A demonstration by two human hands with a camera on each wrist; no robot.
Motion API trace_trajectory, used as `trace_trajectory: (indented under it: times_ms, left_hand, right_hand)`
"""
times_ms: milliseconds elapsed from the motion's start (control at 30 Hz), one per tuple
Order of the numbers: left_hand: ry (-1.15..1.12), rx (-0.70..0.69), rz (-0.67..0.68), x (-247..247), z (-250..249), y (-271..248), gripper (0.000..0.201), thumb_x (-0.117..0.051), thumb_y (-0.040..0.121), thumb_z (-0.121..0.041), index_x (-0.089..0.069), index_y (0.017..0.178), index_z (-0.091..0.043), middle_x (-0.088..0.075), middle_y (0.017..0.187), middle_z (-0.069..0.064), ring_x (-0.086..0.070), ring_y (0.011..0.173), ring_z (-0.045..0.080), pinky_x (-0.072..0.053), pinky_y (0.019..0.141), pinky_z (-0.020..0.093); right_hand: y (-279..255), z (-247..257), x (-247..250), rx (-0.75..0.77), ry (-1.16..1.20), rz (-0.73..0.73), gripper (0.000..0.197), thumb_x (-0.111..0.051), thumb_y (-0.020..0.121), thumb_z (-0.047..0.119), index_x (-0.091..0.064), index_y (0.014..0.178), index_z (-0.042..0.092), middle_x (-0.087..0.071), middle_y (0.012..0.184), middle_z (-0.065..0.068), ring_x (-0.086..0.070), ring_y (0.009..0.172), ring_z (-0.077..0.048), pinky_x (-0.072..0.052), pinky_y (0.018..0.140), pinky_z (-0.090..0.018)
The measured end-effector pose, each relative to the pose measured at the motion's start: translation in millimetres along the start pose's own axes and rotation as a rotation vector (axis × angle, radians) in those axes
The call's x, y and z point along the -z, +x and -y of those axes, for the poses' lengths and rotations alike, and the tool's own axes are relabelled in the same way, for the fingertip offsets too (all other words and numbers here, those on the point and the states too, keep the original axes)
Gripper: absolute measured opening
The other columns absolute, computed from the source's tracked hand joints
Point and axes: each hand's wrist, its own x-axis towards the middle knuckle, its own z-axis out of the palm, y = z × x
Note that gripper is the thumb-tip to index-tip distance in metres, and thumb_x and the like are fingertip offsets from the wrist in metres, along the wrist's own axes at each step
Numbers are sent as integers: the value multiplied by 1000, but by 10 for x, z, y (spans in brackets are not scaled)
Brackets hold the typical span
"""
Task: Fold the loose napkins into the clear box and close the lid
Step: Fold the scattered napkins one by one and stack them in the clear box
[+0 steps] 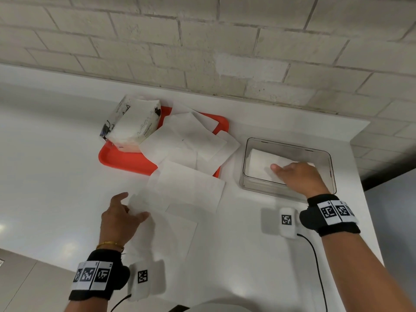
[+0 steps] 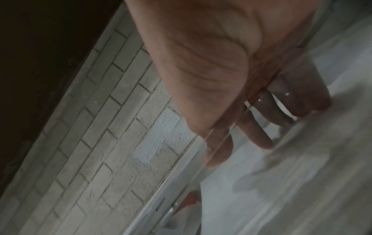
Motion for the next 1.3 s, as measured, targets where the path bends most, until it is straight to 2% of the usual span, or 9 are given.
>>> trace_trajectory:
  times_ms: [133, 300, 400, 533, 667, 833, 967, 1167, 1300]
  left_hand:
    - [-21, -90, 0, -74, -3, 3, 61, -90, 77, -26, -63, 131, -20, -72, 91, -2, -63, 89, 23, -46, 83, 34]
    - [-225, -63, 36, -73, -7, 1, 14, -87, 80, -29, -78, 88, -25, -76, 77, -5, -72, 82, 26, -54, 70, 34]
    - [-417, -30, 110, 23, -43, -45, 7, -86, 82, -21, -80, 84, -19, -78, 78, -1, -72, 76, 27, -56, 70, 36]
    - [-644, 1, 266, 206, -159, -171, 12, -84, 82, -13, -79, 91, -6, -79, 91, 16, -72, 77, 30, -56, 74, 40]
    - [-729, -14, 370, 365, -185, -241, 18, -85, 78, -15, -80, 92, -5, -78, 98, 22, -73, 81, 32, -55, 80, 41]
    - [-739, -86, 387, 520, -72, -281, 55, -96, 58, -42, -80, 94, -4, -78, 100, 24, -75, 82, 32, -59, 73, 35]
    - [-792, -129, 364, 748, 12, -313, 71, -100, 43, -55, -81, 91, -6, -78, 96, 20, -75, 80, 30, -60, 70, 31]
    - [-809, -126, 446, 1073, 121, -311, 73, -101, 43, -46, -78, 95, 1, -77, 98, 24, -76, 83, 35, -62, 70, 33]
    - [-644, -201, 555, 1139, 100, -310, 42, -90, 75, -21, -74, 98, 10, -70, 104, 35, -73, 88, 41, -57, 80, 43]
  right_hand:
    - [4, 41, 22, 20, -35, 38, 86, -25, 97, 76, -63, 81, 0, -68, 90, -10, -62, 98, -32, -42, 80, -37]
    - [-235, 231, -55, 190, 90, -229, 68, -45, 99, 67, -69, 126, 10, -67, 131, -12, -57, 125, -33, -43, 102, -40]
    - [-550, 553, -201, 490, 178, -401, 40, -68, 95, 50, -71, 120, 19, -68, 125, -3, -56, 123, -26, -40, 98, -31]
    - [-968, 1014, -513, 771, 141, -81, 44, -76, 89, 47, -65, 128, 32, -63, 128, 15, -49, 121, -7, -37, 97, -22]
    - [-1086, 1365, -895, 800, 88, 238, 64, -73, 92, 48, -48, 148, 31, -50, 149, 12, -42, 138, -10, -34, 110, -25]
    - [-953, 1663, -1173, 759, 21, 281, 89, -79, 86, 47, -31, 159, 29, -37, 161, 7, -34, 146, -19, -31, 121, -36]
    - [-826, 1742, -1316, 752, -204, 267, 89, -74, 91, 45, -25, 162, 23, -29, 167, -2, -27, 152, -25, -25, 124, -37]
    - [-1016, 1990, -1075, 970, 76, 267, 105, -82, 85, 42, -12, 163, 38, -17, 171, 10, -17, 157, -15, -20, 127, -36]
    - [-1323, 2255, -836, 1249, -84, 281, 126, -92, 70, 43, -6, 162, 45, -16, 170, 19, -8, 158, -8, -12, 125, -31]
